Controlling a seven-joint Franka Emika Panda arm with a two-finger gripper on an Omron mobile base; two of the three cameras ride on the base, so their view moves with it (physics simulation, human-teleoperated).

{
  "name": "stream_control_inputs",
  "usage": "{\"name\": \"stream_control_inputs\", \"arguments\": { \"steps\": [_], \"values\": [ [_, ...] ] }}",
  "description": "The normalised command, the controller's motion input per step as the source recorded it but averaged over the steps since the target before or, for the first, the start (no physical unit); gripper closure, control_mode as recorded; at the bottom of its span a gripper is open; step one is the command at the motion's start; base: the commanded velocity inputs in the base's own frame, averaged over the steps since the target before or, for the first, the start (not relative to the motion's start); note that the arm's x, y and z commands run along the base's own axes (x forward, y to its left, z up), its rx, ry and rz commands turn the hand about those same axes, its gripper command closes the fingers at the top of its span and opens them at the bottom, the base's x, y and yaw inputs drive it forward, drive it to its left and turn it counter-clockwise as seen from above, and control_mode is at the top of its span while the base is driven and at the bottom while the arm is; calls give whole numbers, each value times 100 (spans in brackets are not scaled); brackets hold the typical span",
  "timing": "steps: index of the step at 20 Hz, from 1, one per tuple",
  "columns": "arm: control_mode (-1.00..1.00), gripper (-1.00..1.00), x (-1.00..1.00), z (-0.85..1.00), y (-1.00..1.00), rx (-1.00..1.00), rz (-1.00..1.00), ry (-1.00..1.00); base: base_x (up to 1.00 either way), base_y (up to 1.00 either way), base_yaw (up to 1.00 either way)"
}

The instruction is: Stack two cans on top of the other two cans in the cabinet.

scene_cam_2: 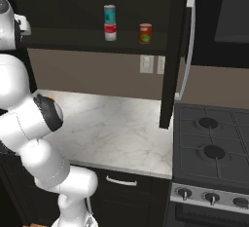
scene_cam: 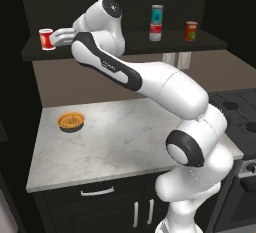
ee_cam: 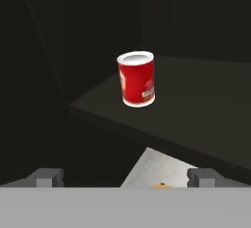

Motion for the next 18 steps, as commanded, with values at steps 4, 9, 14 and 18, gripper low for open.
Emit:
{"name": "stream_control_inputs", "arguments": {
  "steps": [4, 9, 14, 18],
  "values": [
    [-100, -100, 14, -5, 9, 0, 0, 0, 0, 0, 0],
    [-100, -100, 10, -3, 11, 0, 0, -1, 0, 0, 0],
    [-100, -100, 19, -2, 13, 0, 0, 0, 0, 0, 0],
    [-100, -100, 17, -6, 17, 0, 0, 0, 0, 0, 0]
  ]
}}
